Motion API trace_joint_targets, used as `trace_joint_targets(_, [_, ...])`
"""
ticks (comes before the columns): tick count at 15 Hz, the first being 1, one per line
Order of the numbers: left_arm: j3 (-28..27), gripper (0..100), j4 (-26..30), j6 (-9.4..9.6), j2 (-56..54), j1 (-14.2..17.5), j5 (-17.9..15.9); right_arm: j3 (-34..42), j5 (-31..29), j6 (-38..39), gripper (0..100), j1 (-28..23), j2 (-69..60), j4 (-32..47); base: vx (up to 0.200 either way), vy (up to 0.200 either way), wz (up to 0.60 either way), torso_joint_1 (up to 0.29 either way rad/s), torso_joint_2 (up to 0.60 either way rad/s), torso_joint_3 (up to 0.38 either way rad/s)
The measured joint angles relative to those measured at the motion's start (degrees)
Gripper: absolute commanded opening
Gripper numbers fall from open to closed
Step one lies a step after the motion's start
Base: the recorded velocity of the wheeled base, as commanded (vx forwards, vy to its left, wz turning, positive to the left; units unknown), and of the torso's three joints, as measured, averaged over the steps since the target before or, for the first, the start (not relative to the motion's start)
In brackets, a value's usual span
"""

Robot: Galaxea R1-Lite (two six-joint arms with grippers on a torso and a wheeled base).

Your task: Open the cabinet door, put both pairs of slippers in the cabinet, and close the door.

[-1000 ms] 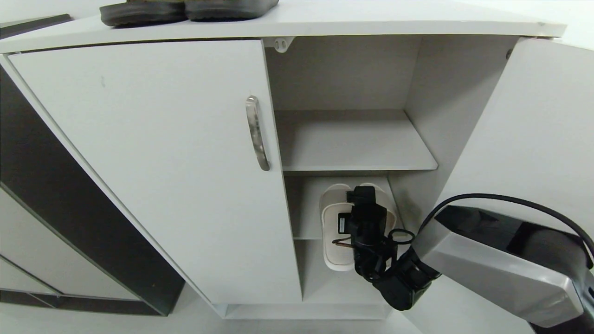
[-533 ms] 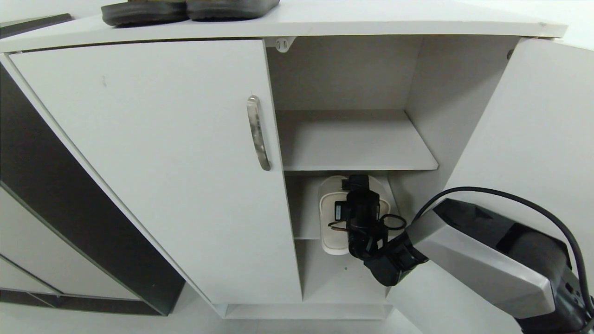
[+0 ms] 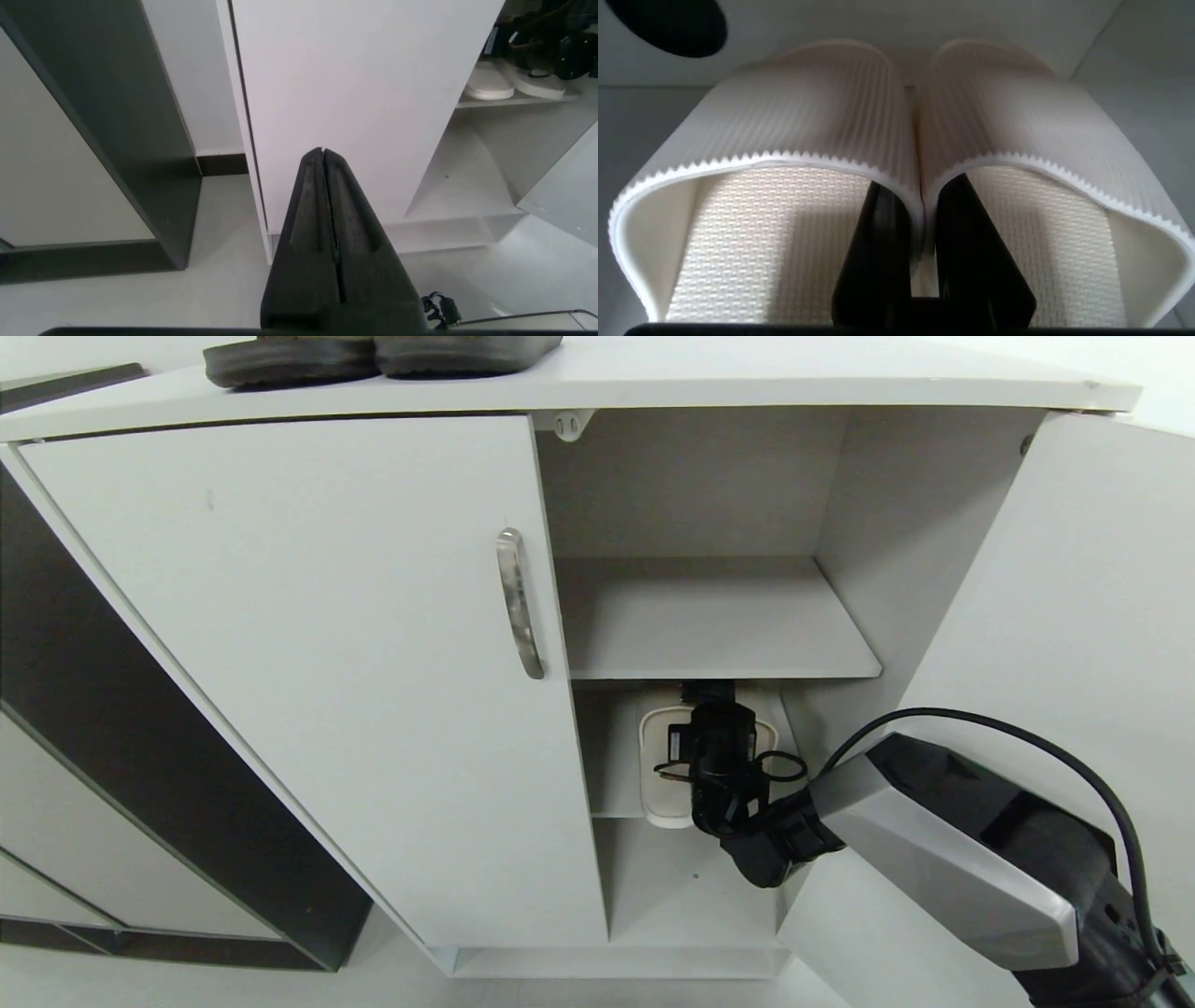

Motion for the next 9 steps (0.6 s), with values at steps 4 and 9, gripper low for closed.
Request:
trace_joint_targets(4, [0.0,0,0.0,-0.09,0.0,0.0,0.0,-0.8,0.0,0.0,0,-0.1,0.9,0.0,0.0,0.0,0.0,0.0,0.0,0.0])
trace_joint_targets(9, [0.0,0,0.0,-0.09,0.0,0.0,0.1,-0.8,0.0,0.1,100,-0.1,1.4,0.0,0.0,0.0,0.0,0.0,0.0,0.0])
